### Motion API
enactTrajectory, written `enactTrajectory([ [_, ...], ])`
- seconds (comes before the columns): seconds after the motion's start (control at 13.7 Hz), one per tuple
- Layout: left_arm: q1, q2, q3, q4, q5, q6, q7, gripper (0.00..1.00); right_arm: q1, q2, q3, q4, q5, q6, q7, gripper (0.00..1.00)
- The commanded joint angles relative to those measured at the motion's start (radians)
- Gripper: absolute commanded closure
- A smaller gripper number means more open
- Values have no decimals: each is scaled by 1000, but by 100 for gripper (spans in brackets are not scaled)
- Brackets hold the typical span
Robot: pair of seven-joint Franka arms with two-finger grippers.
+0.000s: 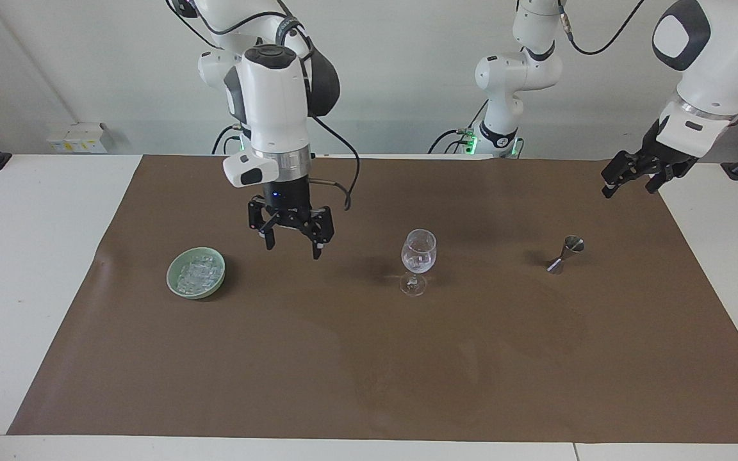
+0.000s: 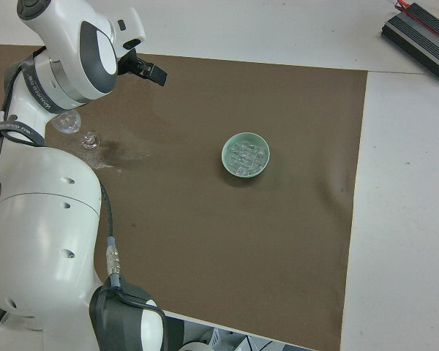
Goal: Pour wine and add ice with both arms
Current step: 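Carry the green cup back and lower it with the right gripper, then open the right gripper and withdraw it from the green cup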
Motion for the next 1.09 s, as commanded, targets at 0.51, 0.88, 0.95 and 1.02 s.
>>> enactTrajectory([
  [0.51,7,-22,-6,-24,13,-6,12,0,-8,-138,-167,-8,117,-234,-280,0],
  [0.88,7,-22,-4,-24,13,-6,12,0,-62,-164,-185,6,130,-326,-433,0],
  [0.95,7,-22,-4,-24,13,-6,12,0,-65,-168,-205,6,151,-343,-455,0],
  [1.02,7,-22,-4,-24,13,-6,12,0,-64,-185,-226,6,169,-352,-464,0],
])
